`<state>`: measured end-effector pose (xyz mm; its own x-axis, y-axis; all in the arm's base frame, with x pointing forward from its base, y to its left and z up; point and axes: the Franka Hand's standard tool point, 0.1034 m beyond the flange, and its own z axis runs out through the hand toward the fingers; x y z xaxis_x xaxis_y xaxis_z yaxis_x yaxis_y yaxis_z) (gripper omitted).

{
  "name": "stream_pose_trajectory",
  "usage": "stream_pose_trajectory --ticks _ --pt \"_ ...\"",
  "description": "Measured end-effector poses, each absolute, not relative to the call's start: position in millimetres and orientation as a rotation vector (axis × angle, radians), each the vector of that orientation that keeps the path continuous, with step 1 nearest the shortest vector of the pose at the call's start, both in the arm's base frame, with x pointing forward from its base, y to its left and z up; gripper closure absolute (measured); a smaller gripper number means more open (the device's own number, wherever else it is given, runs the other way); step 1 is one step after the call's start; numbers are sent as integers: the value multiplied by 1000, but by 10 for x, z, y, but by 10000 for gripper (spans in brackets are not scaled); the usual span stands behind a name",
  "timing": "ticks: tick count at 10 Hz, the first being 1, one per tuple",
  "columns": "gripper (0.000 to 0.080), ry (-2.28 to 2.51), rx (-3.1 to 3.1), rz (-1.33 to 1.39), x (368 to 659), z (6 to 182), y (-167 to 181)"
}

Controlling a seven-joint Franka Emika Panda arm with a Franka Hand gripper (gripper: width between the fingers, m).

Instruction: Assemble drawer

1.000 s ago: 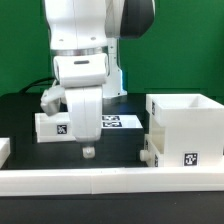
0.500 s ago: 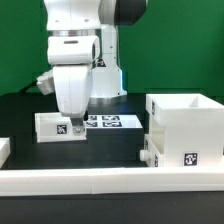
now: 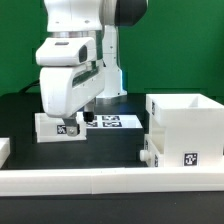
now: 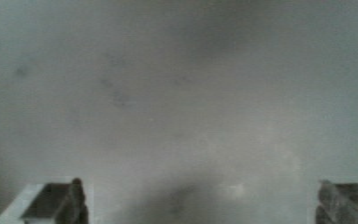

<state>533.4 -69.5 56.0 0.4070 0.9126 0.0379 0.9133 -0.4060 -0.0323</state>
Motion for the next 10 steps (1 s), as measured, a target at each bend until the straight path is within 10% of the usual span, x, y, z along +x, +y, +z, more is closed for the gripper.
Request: stream_pose_trajectory --ticks 10 --pt "151 -368 -3071 -108 4502 663 -806"
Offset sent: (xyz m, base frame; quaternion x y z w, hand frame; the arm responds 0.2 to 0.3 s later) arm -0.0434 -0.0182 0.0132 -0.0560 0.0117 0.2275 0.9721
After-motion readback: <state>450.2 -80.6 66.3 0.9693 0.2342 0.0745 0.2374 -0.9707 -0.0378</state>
